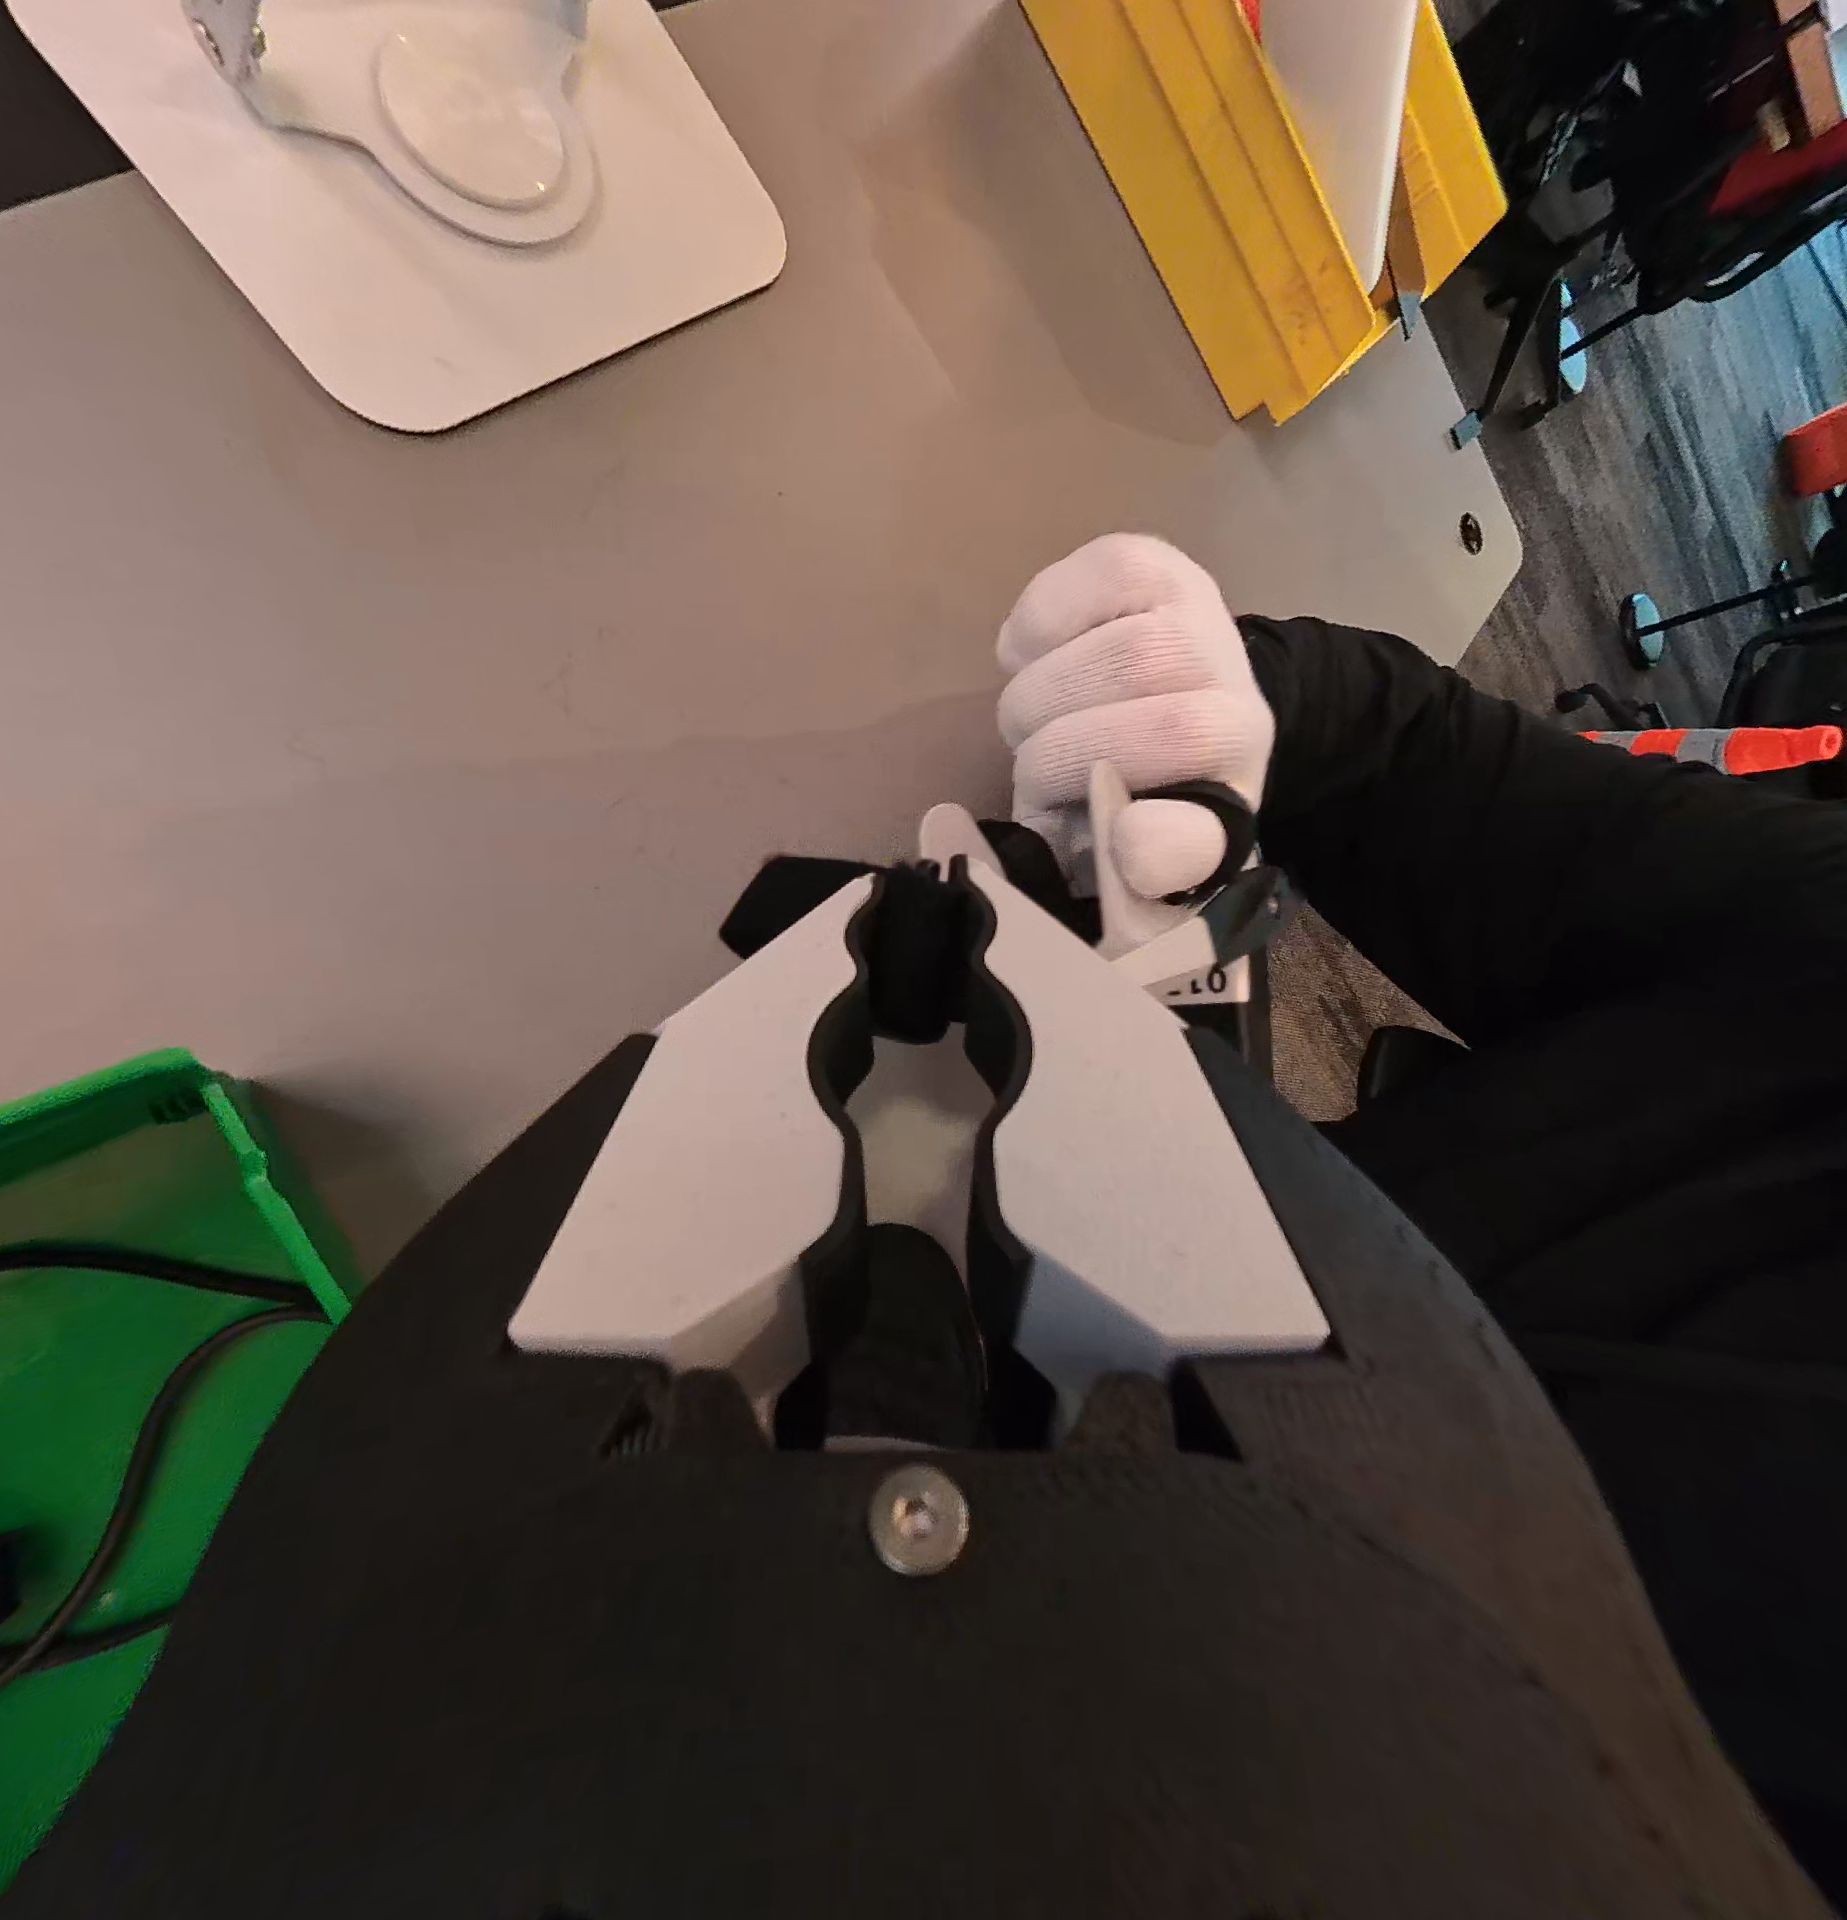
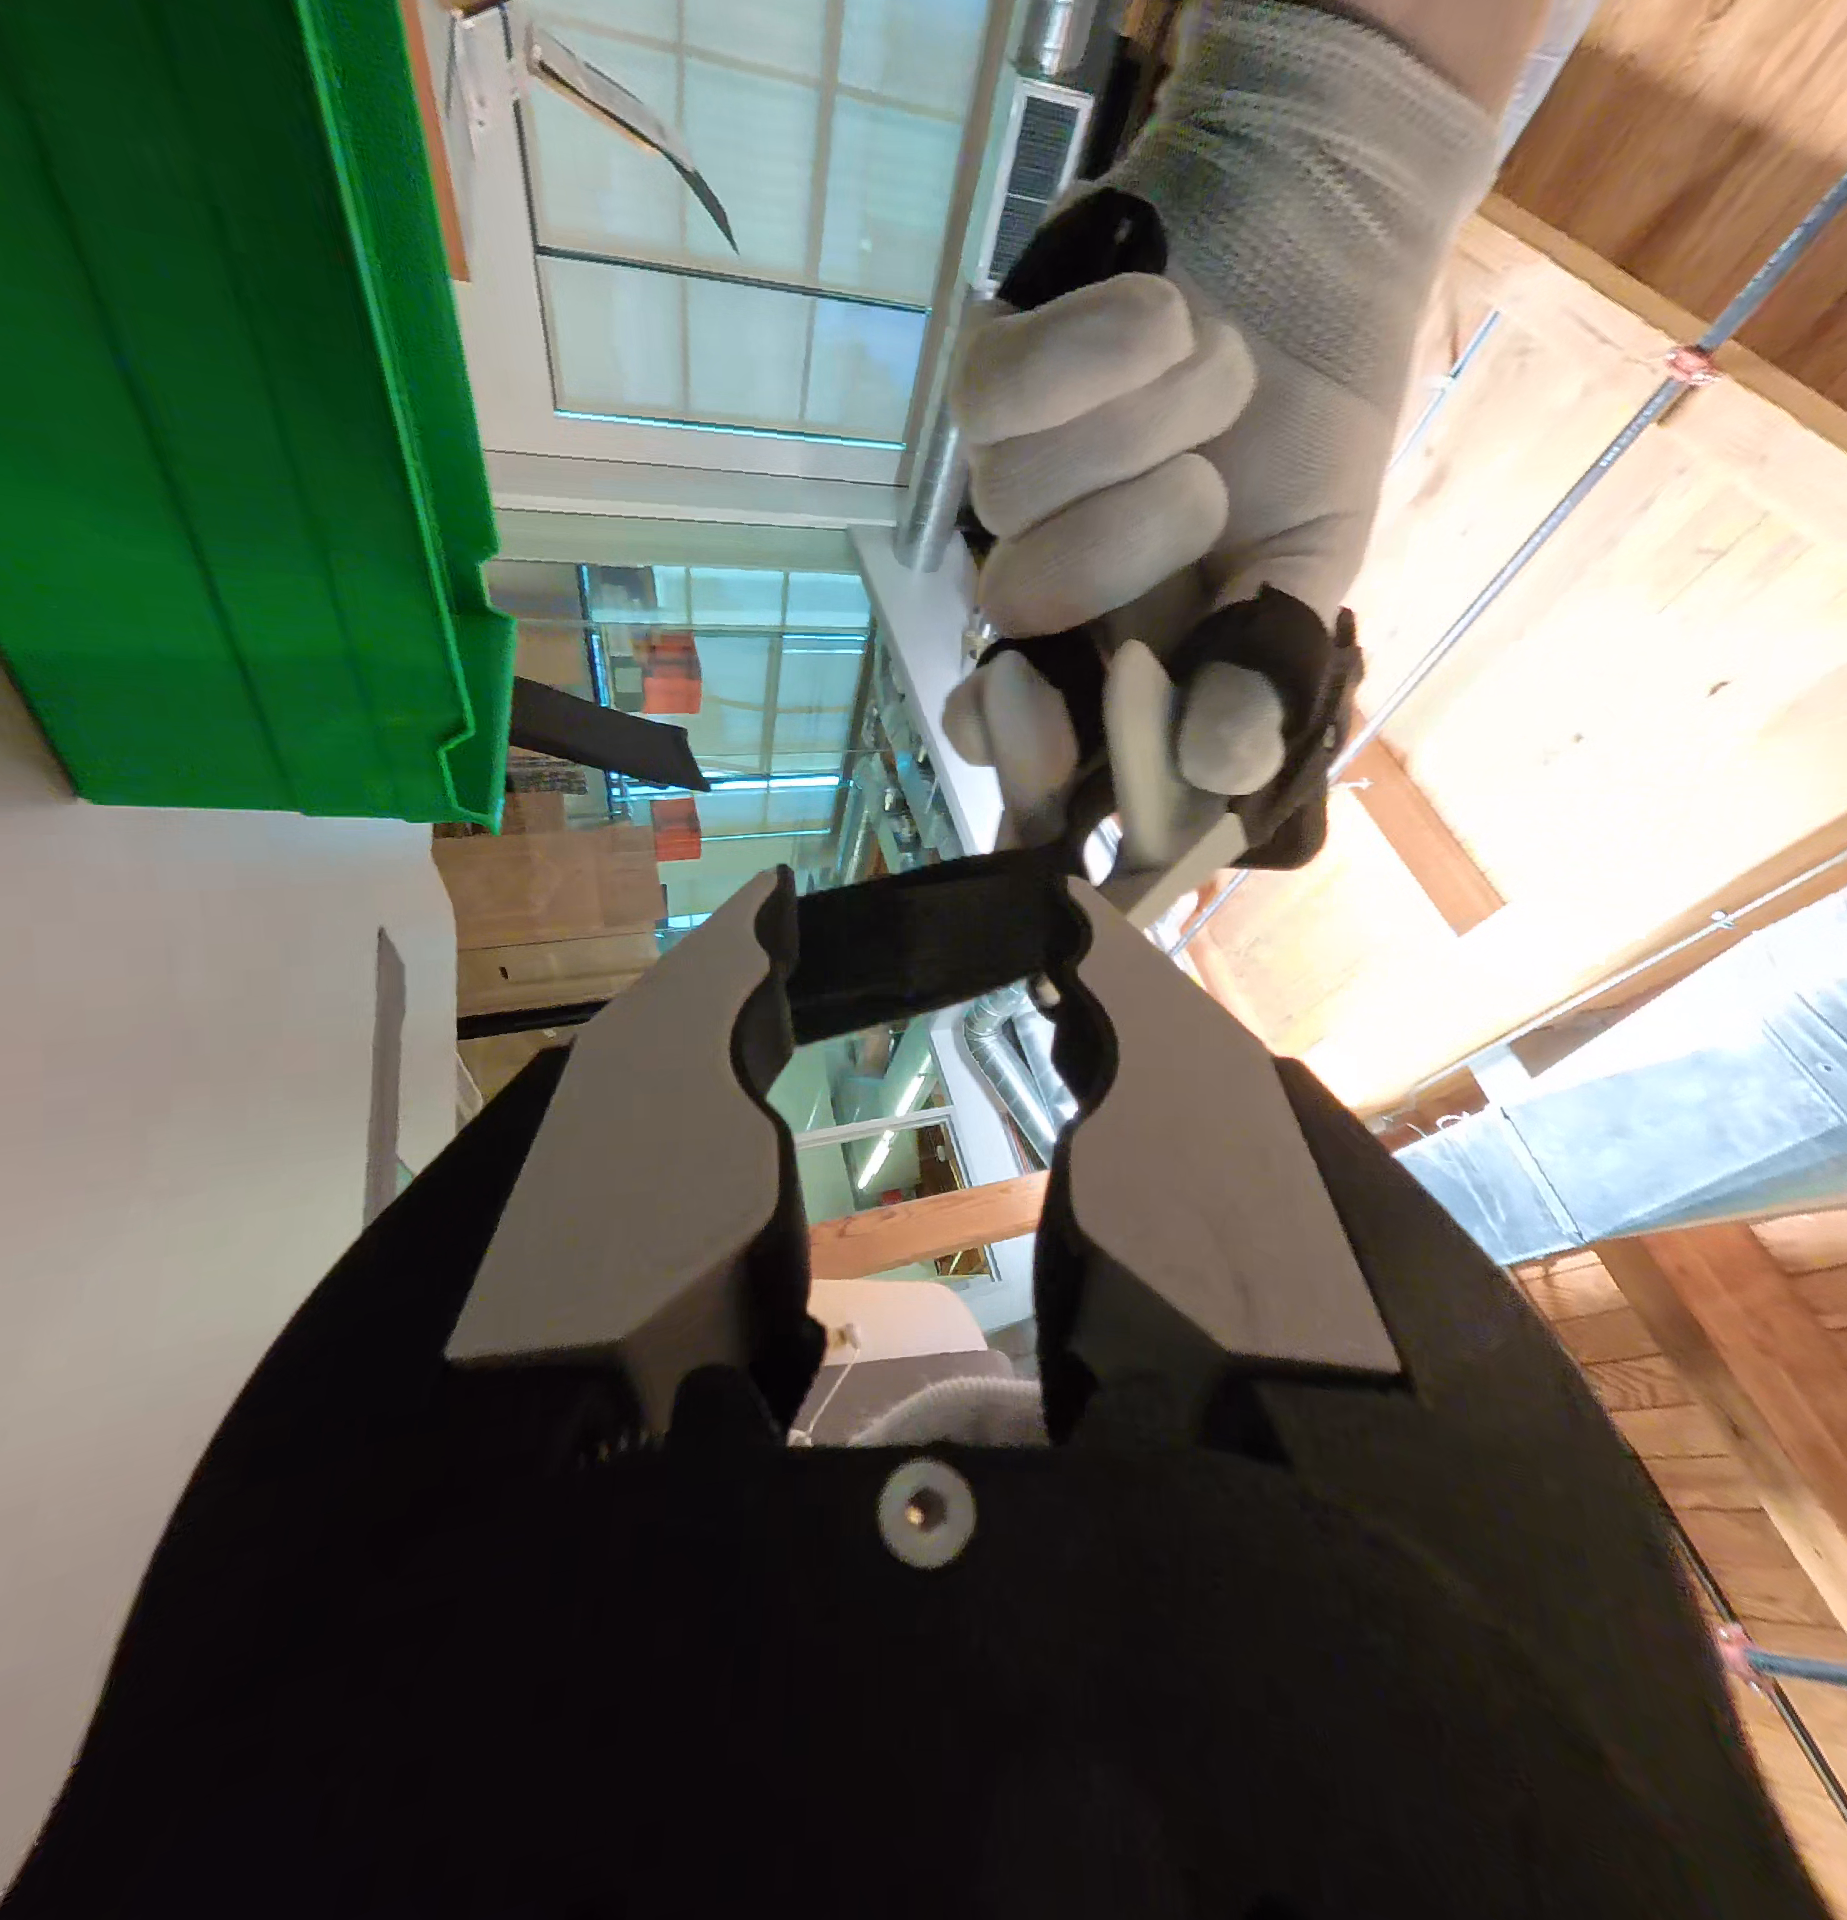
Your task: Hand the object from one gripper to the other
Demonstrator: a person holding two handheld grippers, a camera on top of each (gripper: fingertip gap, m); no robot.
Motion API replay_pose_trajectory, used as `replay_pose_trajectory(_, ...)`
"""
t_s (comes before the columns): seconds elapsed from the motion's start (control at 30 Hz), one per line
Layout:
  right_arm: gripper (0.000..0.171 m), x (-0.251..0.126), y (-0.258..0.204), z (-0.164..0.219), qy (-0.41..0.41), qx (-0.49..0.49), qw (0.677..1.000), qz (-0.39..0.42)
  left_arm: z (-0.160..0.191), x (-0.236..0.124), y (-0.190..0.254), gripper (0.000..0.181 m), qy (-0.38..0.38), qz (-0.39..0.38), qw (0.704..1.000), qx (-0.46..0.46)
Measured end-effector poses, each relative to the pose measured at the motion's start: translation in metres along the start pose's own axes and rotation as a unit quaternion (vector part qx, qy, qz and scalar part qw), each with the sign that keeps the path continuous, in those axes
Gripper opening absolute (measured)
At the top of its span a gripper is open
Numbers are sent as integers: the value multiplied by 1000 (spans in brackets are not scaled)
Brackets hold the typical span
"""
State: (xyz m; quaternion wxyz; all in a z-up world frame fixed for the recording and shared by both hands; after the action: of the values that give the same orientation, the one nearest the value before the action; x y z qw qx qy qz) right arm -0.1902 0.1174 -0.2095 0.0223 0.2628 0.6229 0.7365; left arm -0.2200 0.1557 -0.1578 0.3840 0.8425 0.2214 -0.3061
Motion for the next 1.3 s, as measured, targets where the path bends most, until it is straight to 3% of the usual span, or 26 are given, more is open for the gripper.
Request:
replay_pose_trajectory(0.2,49,3,5,7,-24,33,999,4,6,7,-3,9,-15,-23,1000,8)
replay_pose_trajectory(0.4,0,3,-1,7,-28,60,997,-27,6,15,0,9,-25,-39,999,24)
replay_pose_trajectory(0.63,0,2,0,6,-28,91,994,-62,4,18,-2,11,-25,-55,997,39)
replay_pose_trajectory(0.77,0,4,8,14,-28,219,970,-106,-16,3,-6,36,62,-139,980,128)
replay_pose_trajectory(0.87,0,6,16,31,-36,358,921,-147,-26,-19,6,42,149,-235,932,234)
replay_pose_trajectory(0.97,0,7,27,46,-26,522,828,-205,-16,-28,27,41,196,-338,841,374)
replay_pose_trajectory(1.1,0,3,42,68,-3,687,683,-248,21,3,54,44,141,-431,671,586)
replay_pose_trajectory(1.13,0,2,41,71,1,713,648,-268,30,12,57,47,129,-435,643,617)
replay_pose_trajectory(1.3,0,-1,39,85,10,793,536,-288,40,28,37,65,82,-509,555,653)
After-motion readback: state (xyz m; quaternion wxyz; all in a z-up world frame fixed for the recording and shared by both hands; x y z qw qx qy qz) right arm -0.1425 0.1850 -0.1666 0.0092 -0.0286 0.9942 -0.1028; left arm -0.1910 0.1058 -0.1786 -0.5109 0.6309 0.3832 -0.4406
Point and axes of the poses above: each gripper's, where its closed fingertips meet, x out along the fingers, z out of its underside, y = z × x across the jaws, the point moved 3 cm from there along -x, back along the fingers, and after that the axes turned 1 degree about z, right-handed, at the moved point
